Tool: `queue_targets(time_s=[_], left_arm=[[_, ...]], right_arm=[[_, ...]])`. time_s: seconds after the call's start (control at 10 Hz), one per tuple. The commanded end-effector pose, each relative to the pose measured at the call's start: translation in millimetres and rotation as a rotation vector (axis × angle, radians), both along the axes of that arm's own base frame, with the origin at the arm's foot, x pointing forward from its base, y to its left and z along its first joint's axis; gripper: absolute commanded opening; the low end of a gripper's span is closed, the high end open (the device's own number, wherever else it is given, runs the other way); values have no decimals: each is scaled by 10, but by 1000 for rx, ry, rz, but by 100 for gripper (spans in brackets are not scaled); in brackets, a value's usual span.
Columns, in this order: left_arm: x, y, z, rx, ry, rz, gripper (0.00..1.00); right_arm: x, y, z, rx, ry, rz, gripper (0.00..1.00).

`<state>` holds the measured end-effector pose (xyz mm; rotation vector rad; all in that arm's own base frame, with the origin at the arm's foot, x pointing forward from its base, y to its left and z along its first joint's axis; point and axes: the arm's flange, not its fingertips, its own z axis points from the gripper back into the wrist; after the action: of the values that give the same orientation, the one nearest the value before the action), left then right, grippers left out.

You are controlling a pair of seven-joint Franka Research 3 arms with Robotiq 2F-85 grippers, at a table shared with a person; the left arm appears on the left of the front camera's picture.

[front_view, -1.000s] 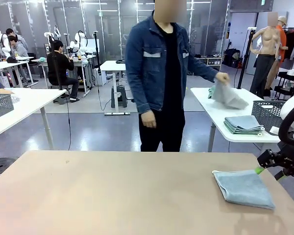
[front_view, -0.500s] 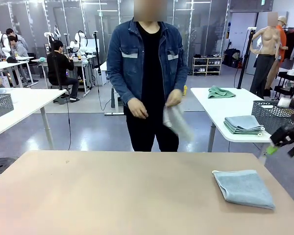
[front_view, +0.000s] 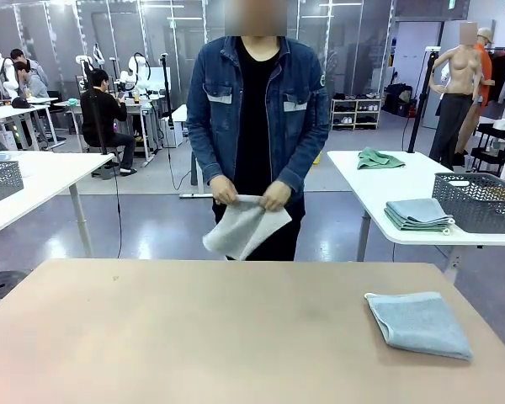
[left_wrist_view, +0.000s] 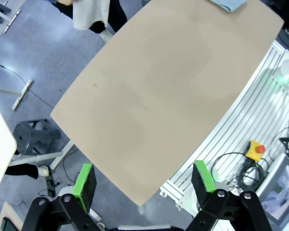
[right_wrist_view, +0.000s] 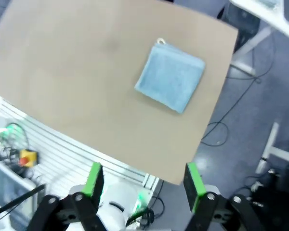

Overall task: Fold the towels and place them in the basket.
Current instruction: When a person lays out a Towel with hook on the table, fold it in half twice.

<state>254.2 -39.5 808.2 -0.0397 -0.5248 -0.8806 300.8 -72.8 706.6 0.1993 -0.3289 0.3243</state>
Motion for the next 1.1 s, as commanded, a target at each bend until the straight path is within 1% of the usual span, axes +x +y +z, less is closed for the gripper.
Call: queue_targets(time_s=[0.0, 0.1, 0.3, 0.4, 0.5, 0.6, 0.7, 1.0], left_arm=[[-13, 0, -15, 10, -5, 6, 100], [-13, 0, -15, 10, -5, 6, 100], [-13, 0, -15, 10, -5, 6, 100], [-13, 0, -15, 10, -5, 6, 100], [-13, 0, -15, 10, -5, 6, 100], [-13, 0, -15, 10, -5, 6, 100], [-13, 0, -15, 10, -5, 6, 100], [-13, 0, -15, 10, -5, 6, 100]], right_arm=[[-112, 79, 271, -3, -74, 37, 83], [-279, 178, 448, -24, -136, 53, 83], [-555, 303, 718, -58, -224, 58, 83], [-649, 347, 775, -61, -236, 66, 83], [-695, 390, 767, -65, -235, 71, 83], [-696, 404, 733, -49, -233, 75, 83], [-725, 342, 864, -45, -236, 86, 83], [-725, 342, 864, -45, -236, 86, 83]])
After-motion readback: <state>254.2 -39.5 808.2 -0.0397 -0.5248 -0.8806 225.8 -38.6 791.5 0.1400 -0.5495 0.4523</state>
